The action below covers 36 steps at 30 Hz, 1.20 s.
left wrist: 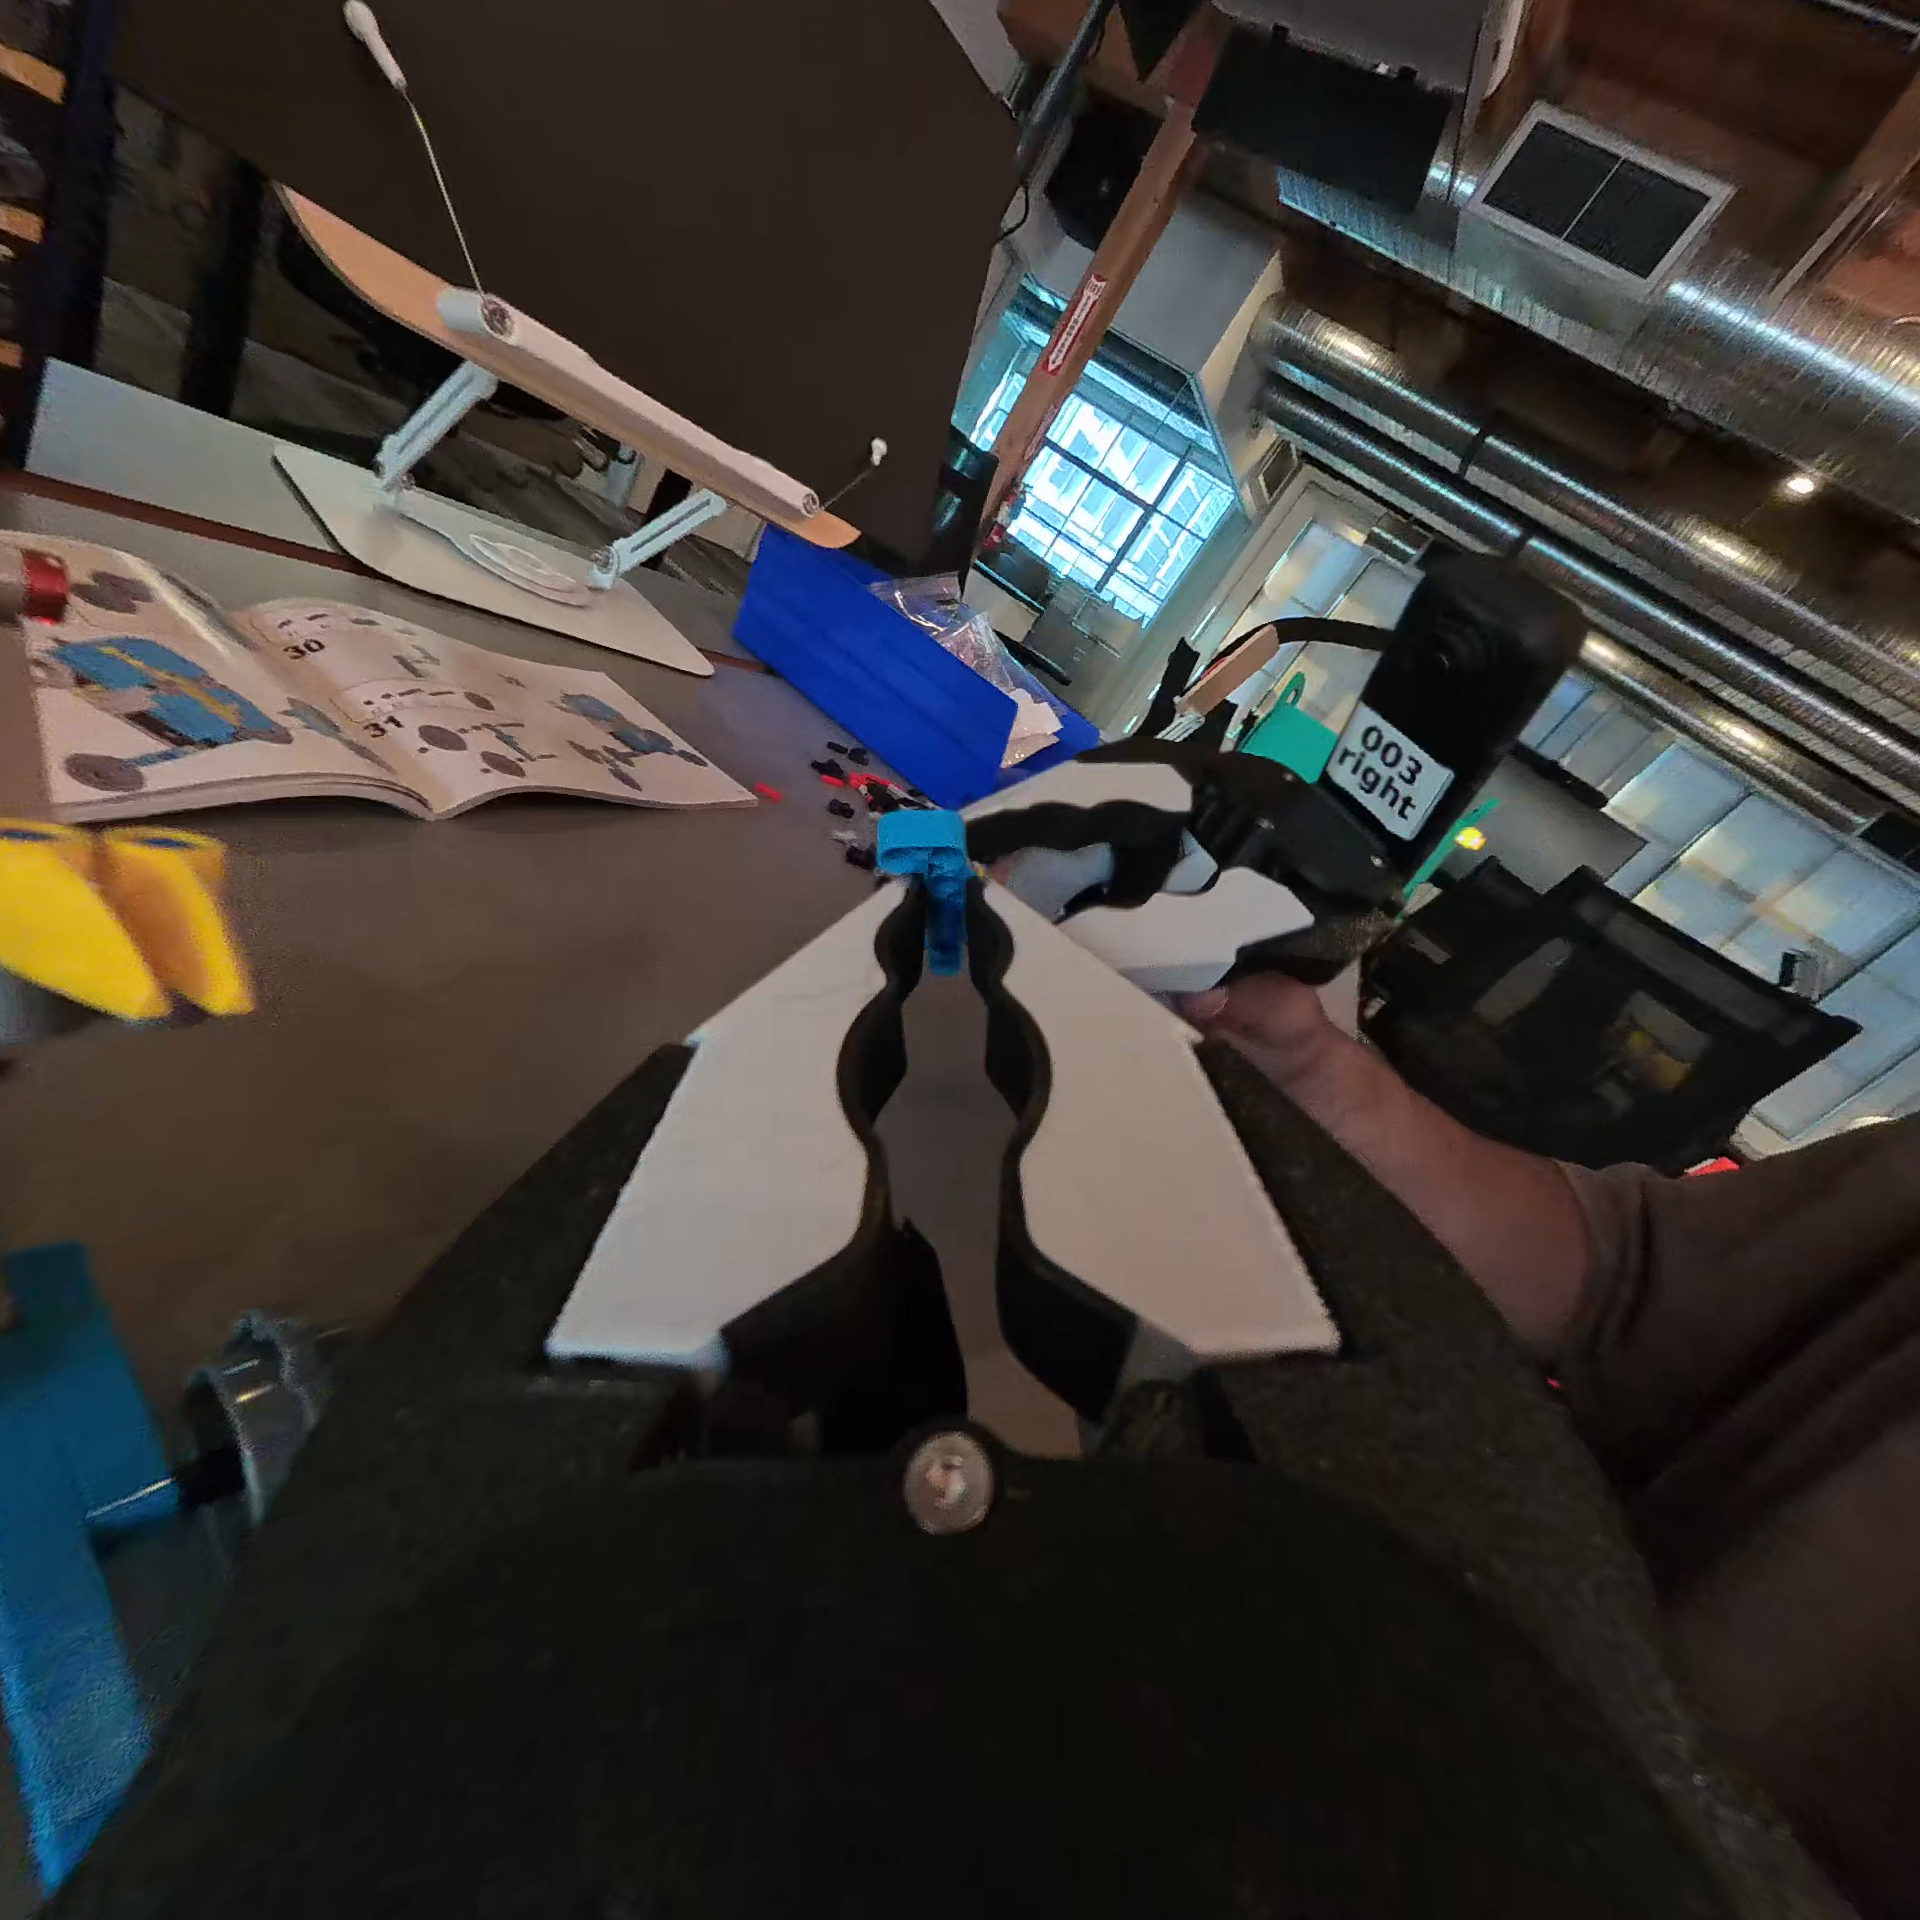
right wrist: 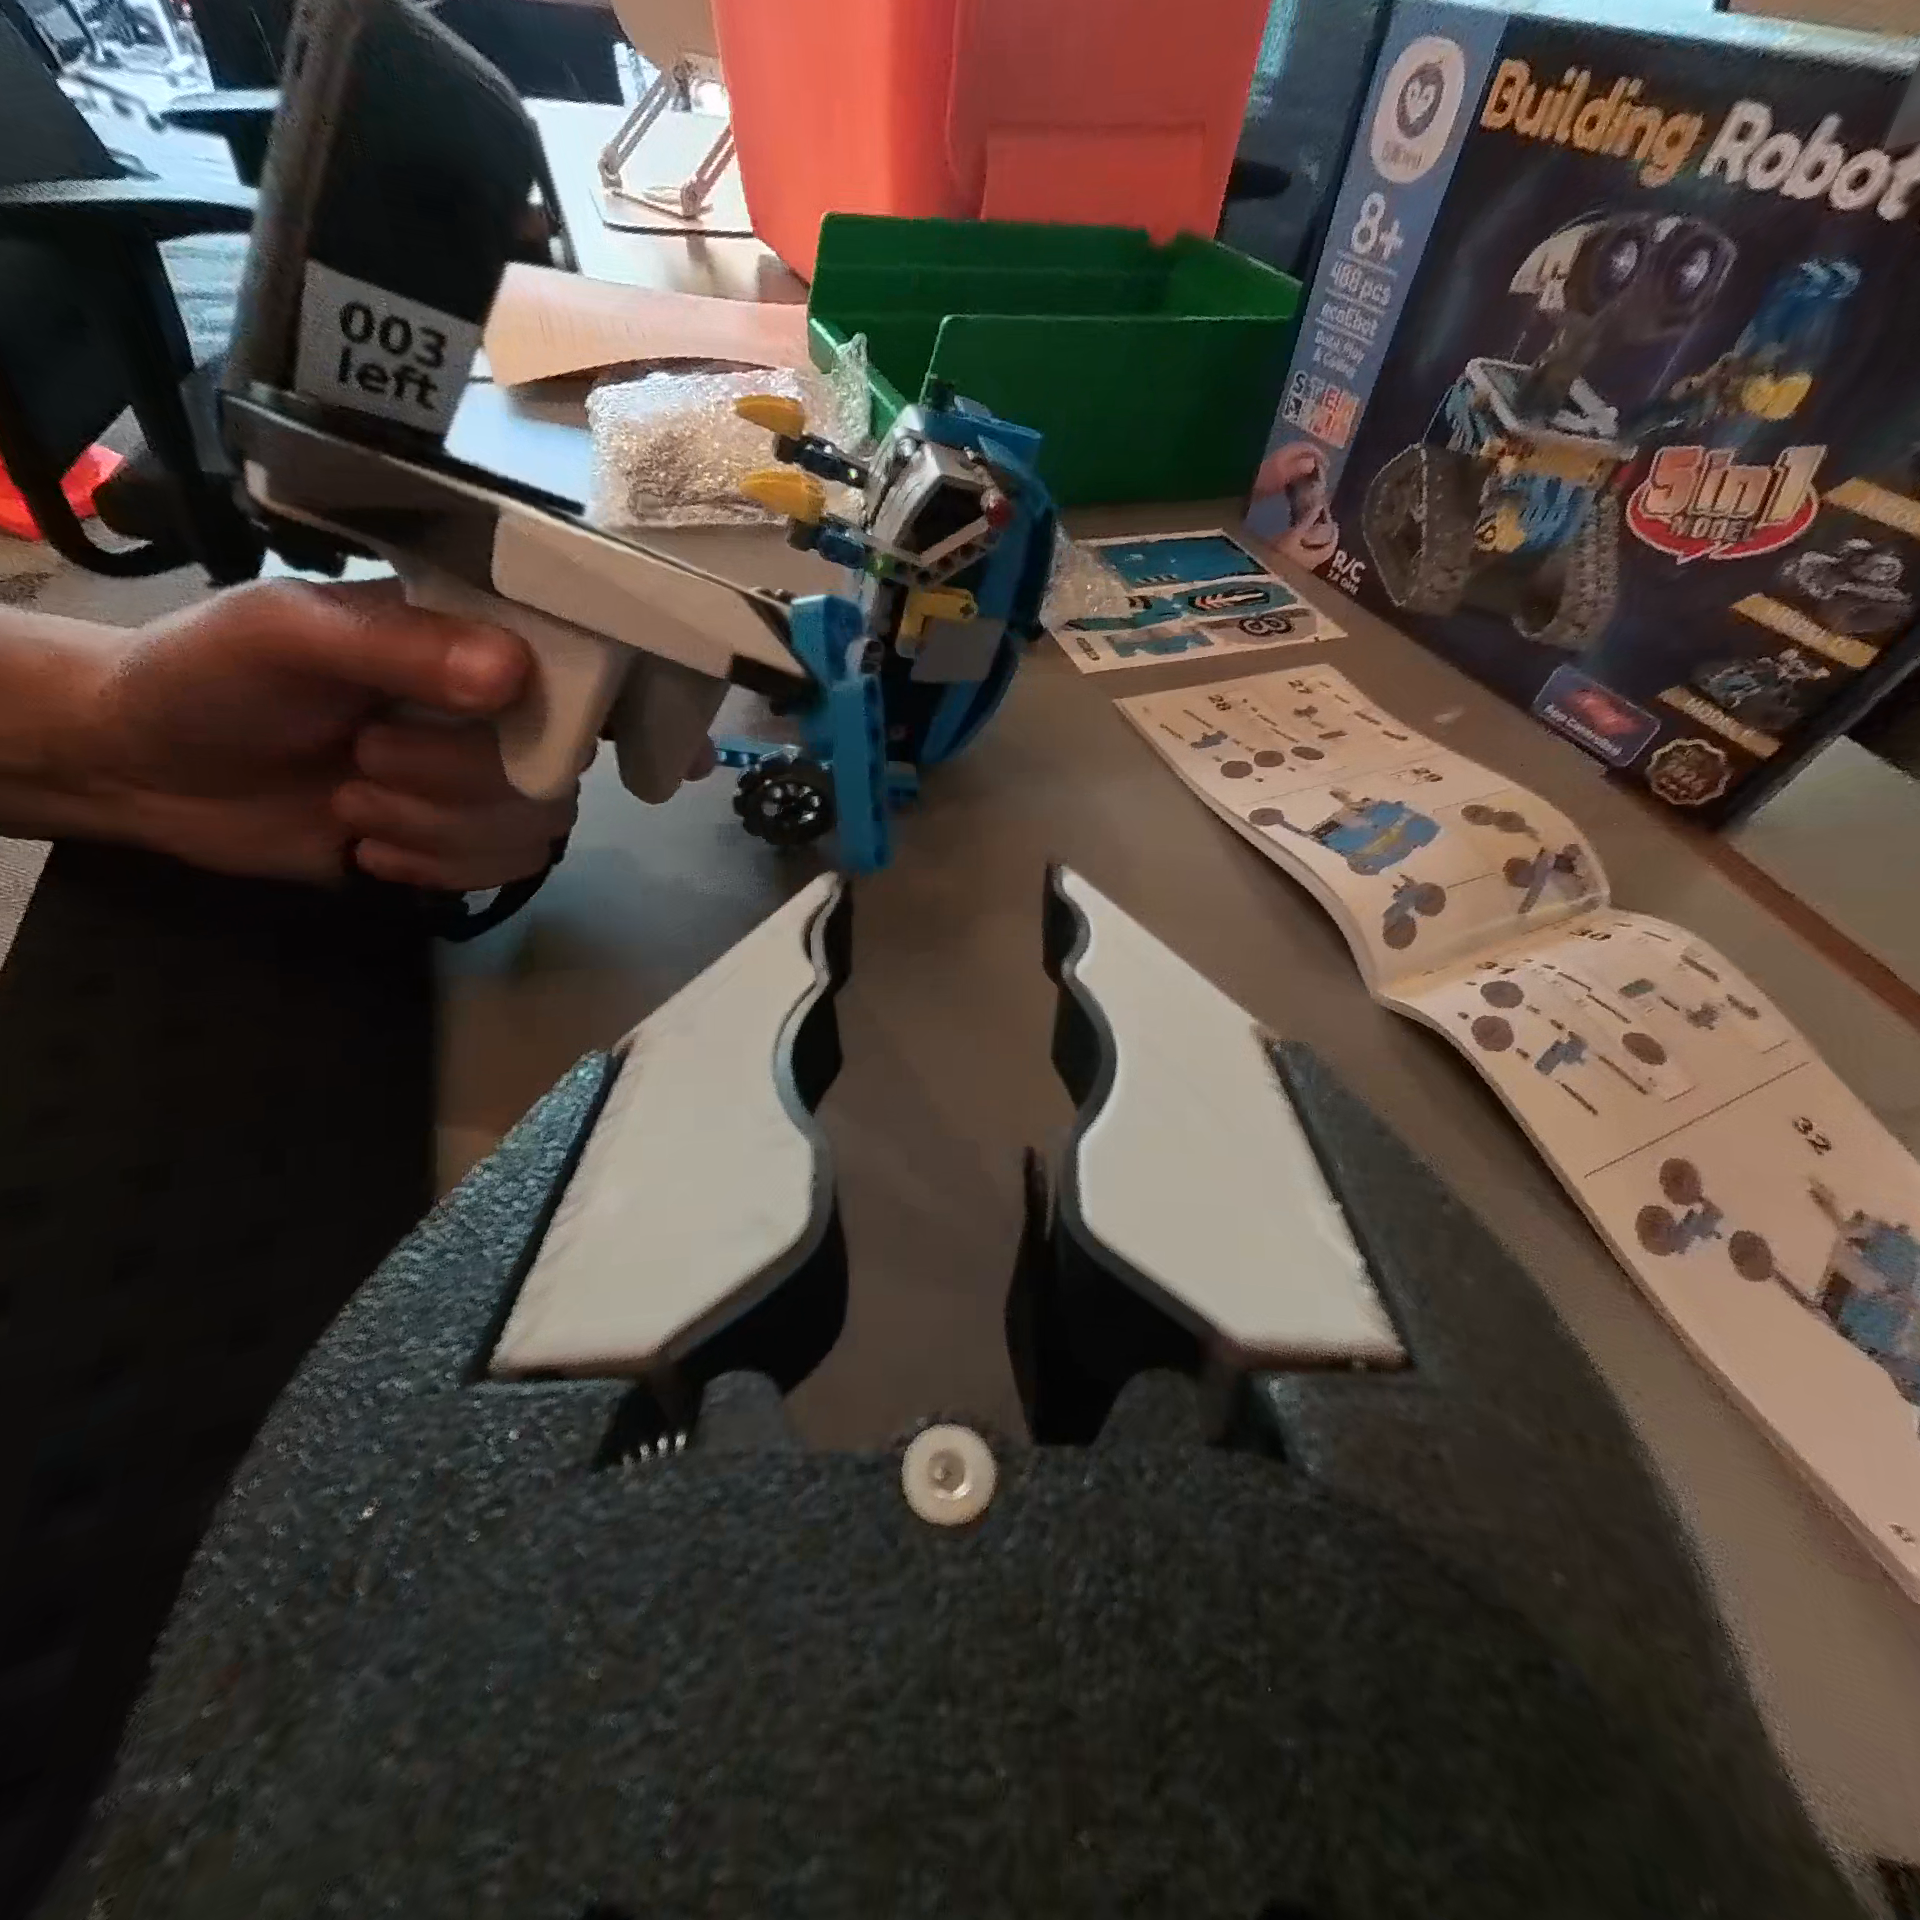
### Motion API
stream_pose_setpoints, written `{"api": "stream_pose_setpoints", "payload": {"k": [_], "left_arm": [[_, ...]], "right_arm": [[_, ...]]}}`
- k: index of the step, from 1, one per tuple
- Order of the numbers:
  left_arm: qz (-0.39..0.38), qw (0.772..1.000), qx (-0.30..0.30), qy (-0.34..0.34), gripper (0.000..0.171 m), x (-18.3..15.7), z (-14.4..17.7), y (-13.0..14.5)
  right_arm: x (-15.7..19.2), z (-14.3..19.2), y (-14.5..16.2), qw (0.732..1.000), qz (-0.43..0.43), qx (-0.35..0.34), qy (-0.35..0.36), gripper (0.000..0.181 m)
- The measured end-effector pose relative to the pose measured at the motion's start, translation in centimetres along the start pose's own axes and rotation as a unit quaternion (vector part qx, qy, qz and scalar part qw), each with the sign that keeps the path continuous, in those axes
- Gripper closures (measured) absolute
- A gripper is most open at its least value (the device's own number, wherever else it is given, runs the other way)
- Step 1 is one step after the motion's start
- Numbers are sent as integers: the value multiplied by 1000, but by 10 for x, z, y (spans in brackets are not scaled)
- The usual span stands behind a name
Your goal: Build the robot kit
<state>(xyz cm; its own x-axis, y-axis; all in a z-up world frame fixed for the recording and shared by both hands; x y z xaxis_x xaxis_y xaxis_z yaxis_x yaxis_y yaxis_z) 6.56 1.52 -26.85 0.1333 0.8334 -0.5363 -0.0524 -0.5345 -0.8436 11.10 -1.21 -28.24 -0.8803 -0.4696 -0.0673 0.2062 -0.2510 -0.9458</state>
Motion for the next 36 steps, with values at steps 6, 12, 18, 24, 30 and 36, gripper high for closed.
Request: {"api": "stream_pose_setpoints", "payload": {"k": [6,12,18,24,30,36], "left_arm": [[16,1000,8,-7,165,4,-3,4],[1,999,19,-31,164,8,-6,8],[2,998,29,-62,128,20,-4,8],[-103,985,-16,-141,140,37,46,-28],[-175,962,-116,-176,140,43,114,-73],[-147,948,-95,-265,140,98,153,-74]], "right_arm": [[14,-18,3,994,94,35,46,172],[9,-25,9,997,50,52,40,173],[-13,-32,6,985,-169,-10,-25,174],[-54,-36,3,897,-413,-123,-102,174],[-80,-48,15,906,-405,-108,-58,174],[-105,-50,19,951,-291,-80,61,173]]}}
Point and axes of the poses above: each gripper's, where its closed fingertips meet, z back along the fingers, y out of its underside, x = y × z across the jaws, the point moved 1 cm from there along z, back along the fingers, and after that the axes turned 6 degrees about -y, right-handed, at the moved point
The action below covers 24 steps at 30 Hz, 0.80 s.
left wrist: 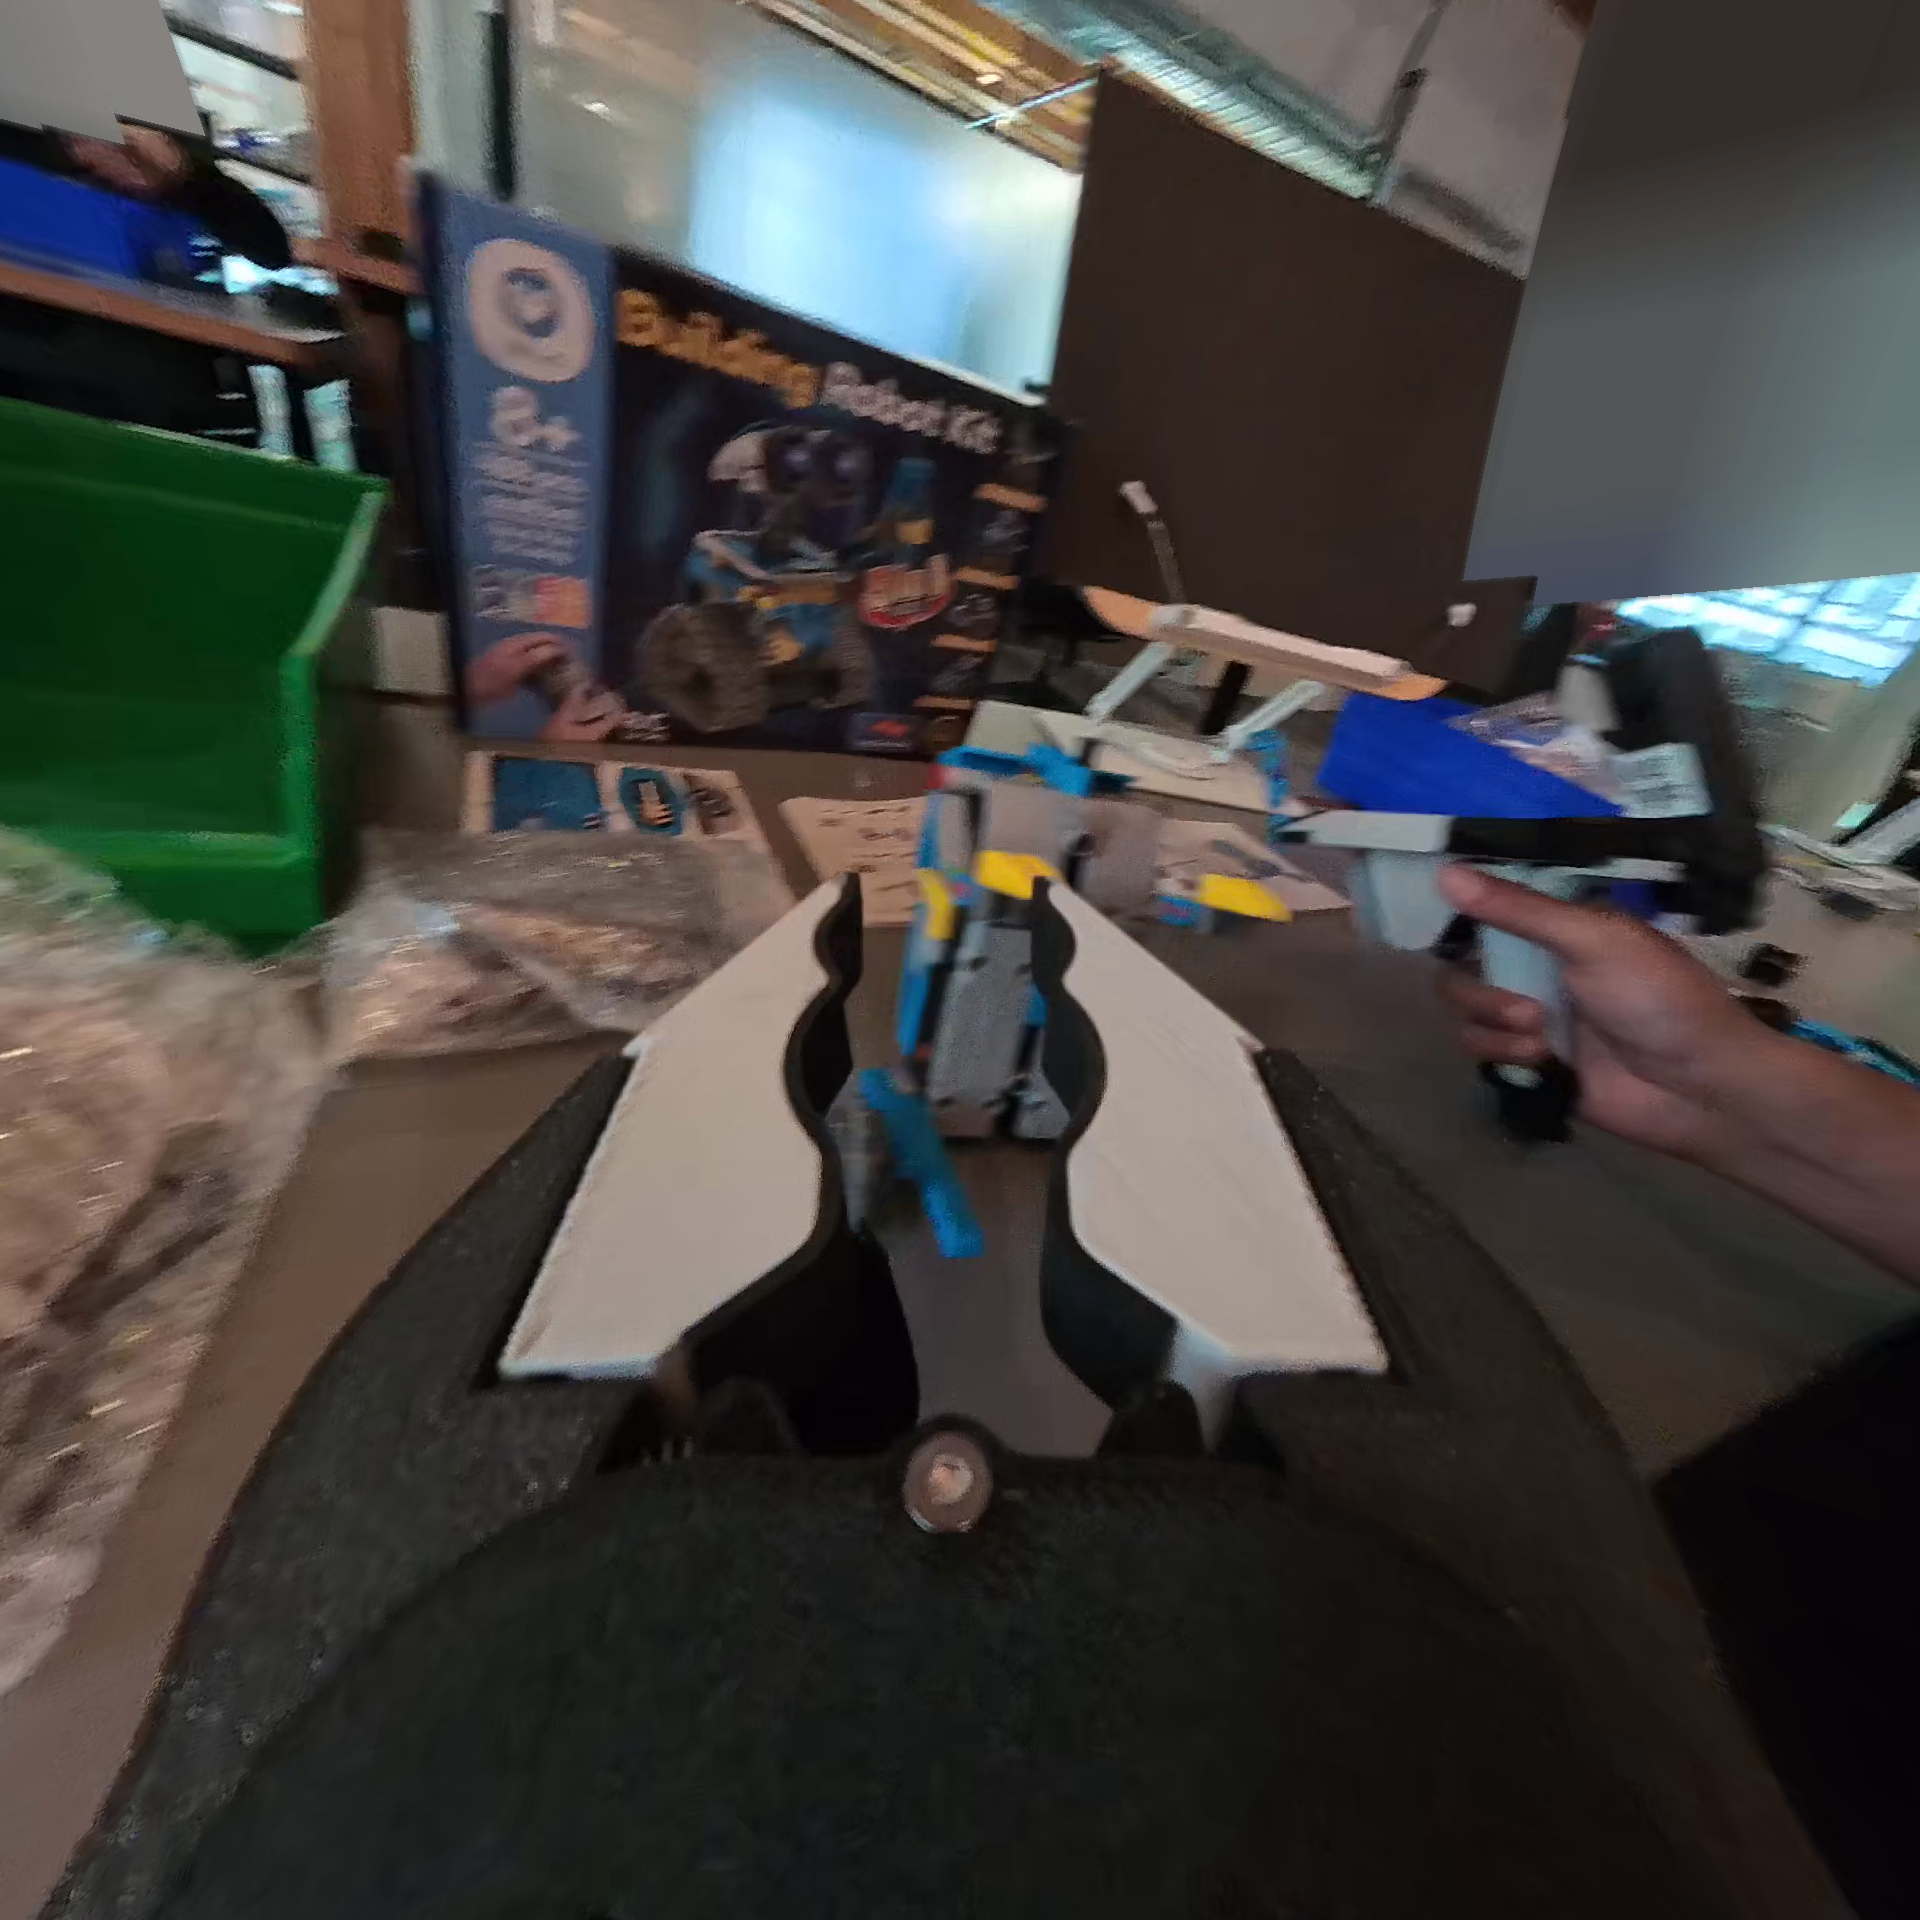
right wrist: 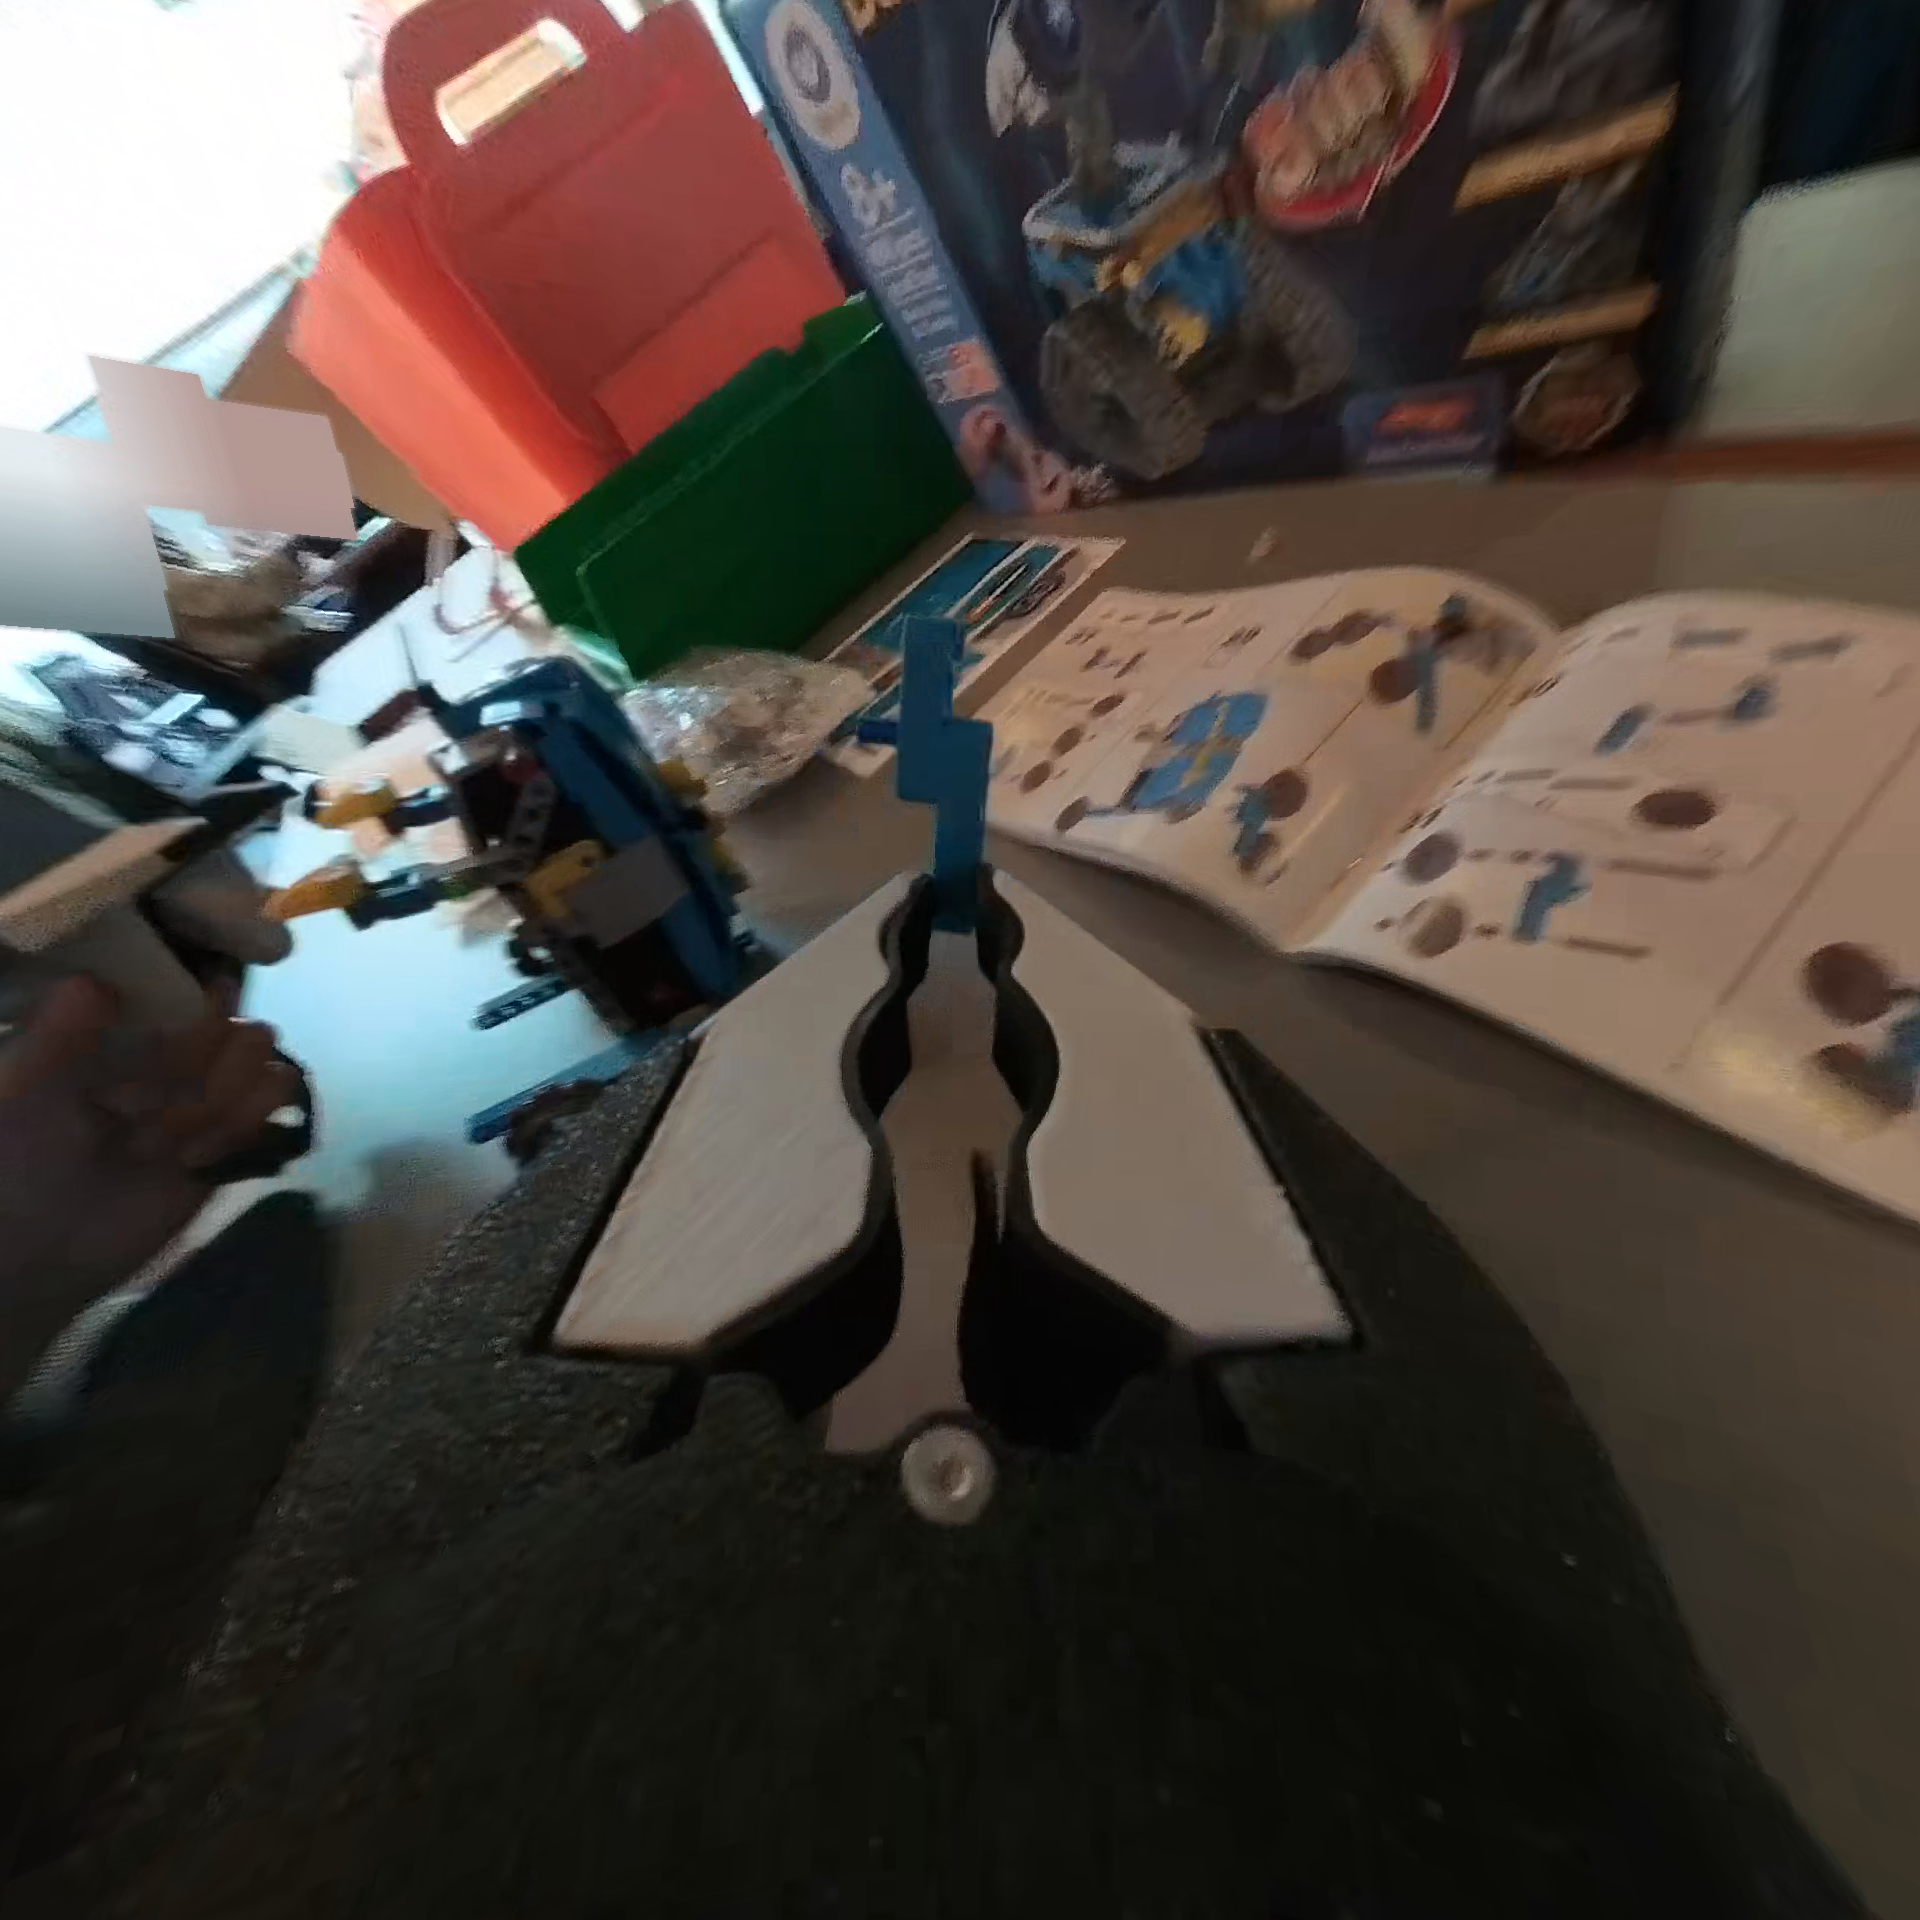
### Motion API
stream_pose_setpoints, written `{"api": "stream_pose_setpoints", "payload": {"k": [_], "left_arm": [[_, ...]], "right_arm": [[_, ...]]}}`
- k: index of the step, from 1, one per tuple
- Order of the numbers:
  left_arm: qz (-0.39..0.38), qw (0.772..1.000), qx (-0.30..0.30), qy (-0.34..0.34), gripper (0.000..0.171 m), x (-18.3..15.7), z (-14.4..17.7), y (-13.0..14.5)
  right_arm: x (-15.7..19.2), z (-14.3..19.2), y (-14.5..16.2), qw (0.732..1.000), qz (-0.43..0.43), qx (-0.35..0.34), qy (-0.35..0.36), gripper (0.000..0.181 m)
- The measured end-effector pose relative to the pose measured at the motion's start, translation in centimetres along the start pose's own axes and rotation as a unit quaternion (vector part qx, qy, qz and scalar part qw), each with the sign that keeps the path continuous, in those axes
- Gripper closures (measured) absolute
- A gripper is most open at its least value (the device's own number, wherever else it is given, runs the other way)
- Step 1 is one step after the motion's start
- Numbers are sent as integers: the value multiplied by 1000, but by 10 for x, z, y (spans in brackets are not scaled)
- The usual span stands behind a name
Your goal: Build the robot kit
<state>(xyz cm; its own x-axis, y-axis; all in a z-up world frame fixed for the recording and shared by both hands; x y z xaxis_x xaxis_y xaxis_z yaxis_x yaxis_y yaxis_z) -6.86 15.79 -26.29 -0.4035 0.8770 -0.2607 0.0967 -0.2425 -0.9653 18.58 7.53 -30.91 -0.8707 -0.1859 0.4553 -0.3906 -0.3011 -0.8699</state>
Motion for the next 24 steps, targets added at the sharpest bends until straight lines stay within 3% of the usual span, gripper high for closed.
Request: {"api": "stream_pose_setpoints", "payload": {"k": [6,16,24], "left_arm": [[-46,994,17,-95,140,48,-3,5],[37,994,70,-70,140,55,-25,26],[56,995,65,-58,140,52,-24,26]], "right_arm": [[-10,15,-8,986,143,0,87,173],[-29,13,15,989,104,55,86,173],[-28,13,18,990,98,57,81,173]]}}
Point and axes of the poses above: each gripper's, where its closed fingertips meet, z back along the fingers, y out of its underside, x = y × z across the jaws, the point moved 1 cm from there along z, back along the fingers, and after that the axes turned 6 degrees about -y, right-handed, at the moved point
